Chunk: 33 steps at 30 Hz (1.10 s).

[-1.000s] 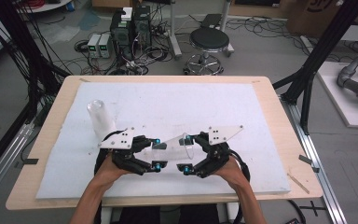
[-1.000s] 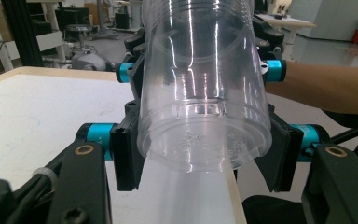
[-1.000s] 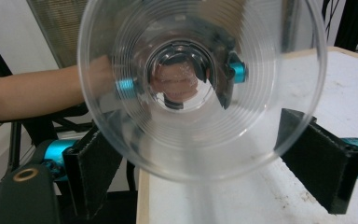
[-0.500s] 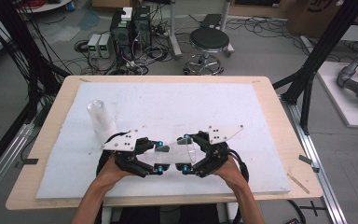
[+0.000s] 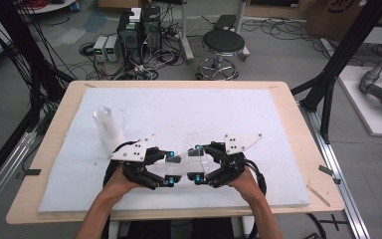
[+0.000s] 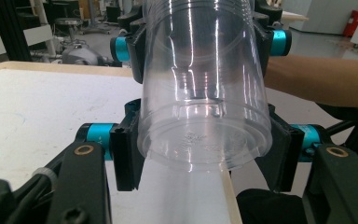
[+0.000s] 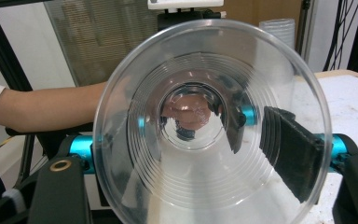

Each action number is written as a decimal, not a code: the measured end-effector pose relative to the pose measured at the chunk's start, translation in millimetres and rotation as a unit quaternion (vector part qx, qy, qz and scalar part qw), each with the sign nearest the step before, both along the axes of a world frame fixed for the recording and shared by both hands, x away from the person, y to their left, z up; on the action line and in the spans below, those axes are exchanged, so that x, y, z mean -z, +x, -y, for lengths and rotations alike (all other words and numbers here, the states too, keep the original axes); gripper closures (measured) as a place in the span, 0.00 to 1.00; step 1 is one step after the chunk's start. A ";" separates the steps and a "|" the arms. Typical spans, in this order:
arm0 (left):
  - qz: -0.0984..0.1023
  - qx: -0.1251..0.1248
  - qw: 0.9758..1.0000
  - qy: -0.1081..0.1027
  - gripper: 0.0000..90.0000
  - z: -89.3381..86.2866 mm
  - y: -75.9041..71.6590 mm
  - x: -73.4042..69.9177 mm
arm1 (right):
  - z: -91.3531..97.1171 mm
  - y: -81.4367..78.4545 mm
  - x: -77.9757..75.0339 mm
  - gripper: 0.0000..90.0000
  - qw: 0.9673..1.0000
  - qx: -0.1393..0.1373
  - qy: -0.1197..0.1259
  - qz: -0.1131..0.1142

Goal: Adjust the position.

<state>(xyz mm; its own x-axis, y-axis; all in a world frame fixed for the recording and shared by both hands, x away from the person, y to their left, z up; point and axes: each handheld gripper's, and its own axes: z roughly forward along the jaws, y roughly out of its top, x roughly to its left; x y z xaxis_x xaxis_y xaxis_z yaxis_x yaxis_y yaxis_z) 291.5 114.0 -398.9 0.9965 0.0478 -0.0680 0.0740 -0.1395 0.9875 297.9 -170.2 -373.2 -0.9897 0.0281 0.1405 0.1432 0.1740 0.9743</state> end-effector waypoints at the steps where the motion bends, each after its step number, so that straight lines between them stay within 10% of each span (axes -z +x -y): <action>1: 0.001 -0.001 1.000 0.003 0.45 0.1 0.0 -0.1 | 0.0 0.1 0.1 0.31 1.000 0.000 0.000 0.000; 6: -0.022 -0.027 0.999 0.016 0.02 1.5 2.2 0.2 | 1.3 0.6 0.0 0.32 1.000 0.003 0.002 -0.001; 28: -0.018 -0.059 0.997 0.051 0.02 -11.5 -1.3 -1.7 | 4.7 1.7 -1.2 0.33 1.000 0.014 0.000 0.000; 33: -0.017 -0.100 0.991 0.093 0.02 -20.4 -6.9 -0.6 | 4.1 3.2 -3.2 0.33 1.000 0.021 -0.012 0.002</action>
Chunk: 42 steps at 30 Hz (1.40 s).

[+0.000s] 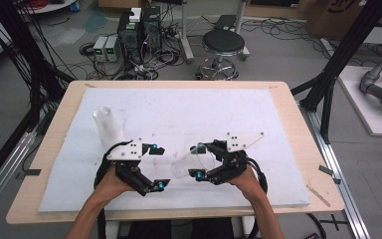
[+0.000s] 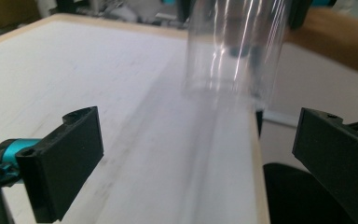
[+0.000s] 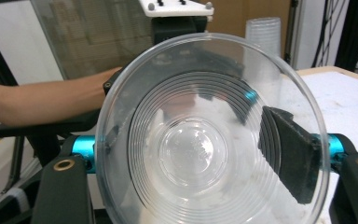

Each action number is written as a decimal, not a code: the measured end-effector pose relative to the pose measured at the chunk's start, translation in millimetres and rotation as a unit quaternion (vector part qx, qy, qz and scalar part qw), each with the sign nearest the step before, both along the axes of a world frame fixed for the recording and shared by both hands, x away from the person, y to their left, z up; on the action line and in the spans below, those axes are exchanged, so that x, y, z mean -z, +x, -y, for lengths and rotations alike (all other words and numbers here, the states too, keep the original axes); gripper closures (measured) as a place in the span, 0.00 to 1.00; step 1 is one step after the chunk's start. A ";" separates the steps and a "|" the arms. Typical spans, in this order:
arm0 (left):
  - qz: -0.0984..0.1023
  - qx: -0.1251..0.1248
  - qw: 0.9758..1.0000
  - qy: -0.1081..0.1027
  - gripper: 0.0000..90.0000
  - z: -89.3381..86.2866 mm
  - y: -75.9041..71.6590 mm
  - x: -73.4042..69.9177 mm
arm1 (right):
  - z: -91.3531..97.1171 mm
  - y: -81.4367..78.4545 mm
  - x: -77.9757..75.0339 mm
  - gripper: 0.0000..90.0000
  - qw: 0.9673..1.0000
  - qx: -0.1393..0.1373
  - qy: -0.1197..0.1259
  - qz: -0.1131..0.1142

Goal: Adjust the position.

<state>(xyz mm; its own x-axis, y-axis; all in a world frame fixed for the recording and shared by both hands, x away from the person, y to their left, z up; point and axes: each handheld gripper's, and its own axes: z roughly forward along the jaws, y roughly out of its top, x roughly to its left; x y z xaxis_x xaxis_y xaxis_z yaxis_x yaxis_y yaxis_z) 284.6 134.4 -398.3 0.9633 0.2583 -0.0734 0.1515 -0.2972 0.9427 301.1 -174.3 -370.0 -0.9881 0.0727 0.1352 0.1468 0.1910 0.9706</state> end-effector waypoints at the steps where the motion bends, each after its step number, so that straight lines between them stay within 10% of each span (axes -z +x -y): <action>1: 0.002 -0.008 1.000 0.013 0.02 -2.8 -1.6 0.8 | 0.1 0.1 -0.6 0.33 1.000 0.002 -0.004 -0.002; 5: 0.008 -0.046 0.998 0.048 0.02 -15.7 -9.4 5.7 | 1.2 2.3 -4.1 0.33 0.999 0.018 -0.029 -0.001; 11: 0.007 -0.114 0.993 0.044 0.02 -36.1 -16.1 17.1 | 2.5 5.6 -9.3 0.33 0.997 0.045 -0.069 -0.002; 23: 0.001 -0.239 0.971 0.013 0.02 -69.1 -23.7 49.1 | 7.6 21.9 -18.4 0.33 0.983 0.116 -0.142 -0.029; 34: -0.007 -0.289 0.957 0.012 0.02 -81.1 -22.9 62.4 | -2.5 30.6 -20.8 0.33 0.963 0.152 -0.219 -0.034; 42: -0.011 -0.297 0.955 0.007 0.02 -85.5 -22.0 66.7 | -9.2 35.6 -24.9 0.33 0.946 0.183 -0.264 -0.041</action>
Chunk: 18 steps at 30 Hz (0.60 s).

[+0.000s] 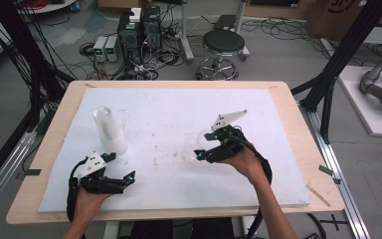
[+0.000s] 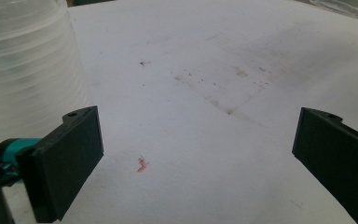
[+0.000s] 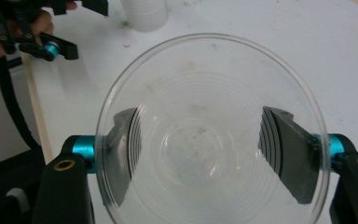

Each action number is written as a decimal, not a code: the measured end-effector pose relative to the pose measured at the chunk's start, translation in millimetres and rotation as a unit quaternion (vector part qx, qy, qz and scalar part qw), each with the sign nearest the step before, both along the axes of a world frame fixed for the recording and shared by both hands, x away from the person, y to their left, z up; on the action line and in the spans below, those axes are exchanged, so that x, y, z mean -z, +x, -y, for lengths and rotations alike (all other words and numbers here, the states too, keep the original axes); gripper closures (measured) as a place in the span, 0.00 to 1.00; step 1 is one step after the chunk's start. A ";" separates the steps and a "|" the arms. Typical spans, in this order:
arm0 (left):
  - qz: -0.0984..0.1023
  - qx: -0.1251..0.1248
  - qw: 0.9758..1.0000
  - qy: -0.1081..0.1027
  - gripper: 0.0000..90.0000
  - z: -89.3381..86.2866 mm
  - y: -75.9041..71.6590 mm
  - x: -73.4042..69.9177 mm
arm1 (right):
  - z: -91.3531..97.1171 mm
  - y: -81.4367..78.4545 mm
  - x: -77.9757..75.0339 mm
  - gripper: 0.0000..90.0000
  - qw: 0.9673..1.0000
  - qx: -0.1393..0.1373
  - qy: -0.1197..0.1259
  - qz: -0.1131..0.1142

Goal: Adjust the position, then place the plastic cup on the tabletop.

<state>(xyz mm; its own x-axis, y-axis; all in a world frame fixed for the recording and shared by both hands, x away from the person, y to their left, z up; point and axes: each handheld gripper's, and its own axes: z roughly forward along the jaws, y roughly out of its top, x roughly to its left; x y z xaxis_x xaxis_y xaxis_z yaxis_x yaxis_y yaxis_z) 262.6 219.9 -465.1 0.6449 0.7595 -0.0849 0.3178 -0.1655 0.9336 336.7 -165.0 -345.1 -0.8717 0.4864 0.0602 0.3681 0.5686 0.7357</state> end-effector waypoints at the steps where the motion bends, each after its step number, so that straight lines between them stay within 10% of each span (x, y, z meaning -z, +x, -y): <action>1: 0.000 0.000 1.000 0.000 0.02 0.5 -0.1 0.1 | -1.0 0.4 -0.4 0.33 1.000 0.005 -0.009 -0.003; 18: -0.005 0.003 1.000 0.001 0.02 0.3 1.1 0.5 | -2.8 7.9 0.7 0.33 0.998 0.028 -0.045 -0.015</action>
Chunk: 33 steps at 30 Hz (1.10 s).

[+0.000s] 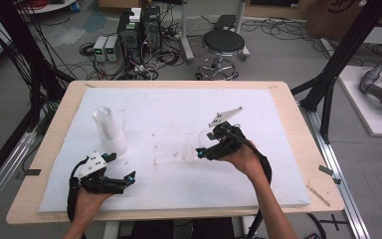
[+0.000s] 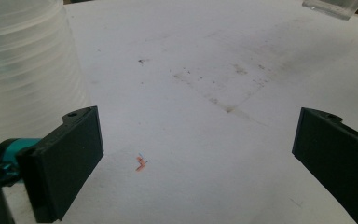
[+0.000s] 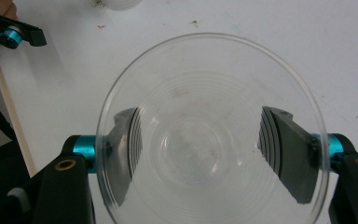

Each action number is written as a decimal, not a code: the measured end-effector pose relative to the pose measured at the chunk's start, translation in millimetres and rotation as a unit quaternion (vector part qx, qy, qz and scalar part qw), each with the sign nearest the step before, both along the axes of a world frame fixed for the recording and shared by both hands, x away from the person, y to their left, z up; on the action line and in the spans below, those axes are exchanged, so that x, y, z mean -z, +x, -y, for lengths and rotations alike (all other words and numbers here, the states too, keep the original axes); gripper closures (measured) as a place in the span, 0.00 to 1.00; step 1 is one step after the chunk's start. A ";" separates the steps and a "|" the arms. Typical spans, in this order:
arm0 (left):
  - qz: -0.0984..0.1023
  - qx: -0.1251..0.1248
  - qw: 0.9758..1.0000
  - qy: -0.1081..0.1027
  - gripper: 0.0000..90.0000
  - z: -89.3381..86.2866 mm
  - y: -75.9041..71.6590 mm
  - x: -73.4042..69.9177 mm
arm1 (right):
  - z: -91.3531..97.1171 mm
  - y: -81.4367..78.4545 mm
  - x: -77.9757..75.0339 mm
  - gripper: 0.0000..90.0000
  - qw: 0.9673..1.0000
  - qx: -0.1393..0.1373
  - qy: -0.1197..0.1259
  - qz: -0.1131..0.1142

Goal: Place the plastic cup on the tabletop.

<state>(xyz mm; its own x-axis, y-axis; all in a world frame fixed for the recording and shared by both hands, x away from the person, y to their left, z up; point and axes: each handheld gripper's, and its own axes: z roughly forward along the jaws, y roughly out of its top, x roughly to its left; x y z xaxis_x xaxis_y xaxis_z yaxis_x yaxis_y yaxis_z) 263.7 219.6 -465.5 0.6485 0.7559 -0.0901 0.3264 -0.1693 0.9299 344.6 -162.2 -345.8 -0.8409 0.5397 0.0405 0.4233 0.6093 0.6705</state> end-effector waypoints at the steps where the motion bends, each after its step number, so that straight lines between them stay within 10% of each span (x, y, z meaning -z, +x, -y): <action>1: 0.001 0.000 1.000 0.000 0.02 -0.3 0.0 -0.1 | 0.2 0.1 0.2 0.33 1.000 0.000 0.000 -0.001; 33: 0.001 0.011 1.000 -0.004 0.02 -0.4 -0.3 0.2 | -23.3 24.6 36.2 0.33 0.998 0.017 -0.060 -0.015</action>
<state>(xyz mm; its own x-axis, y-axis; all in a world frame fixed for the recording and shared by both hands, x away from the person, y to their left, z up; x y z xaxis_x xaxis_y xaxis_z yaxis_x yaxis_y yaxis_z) 263.4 220.1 -465.7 0.6651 0.7408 -0.0942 0.3204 -0.1692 0.9320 369.2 -139.0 -382.0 -0.8209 0.5711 -0.0021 0.4642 0.6694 0.5800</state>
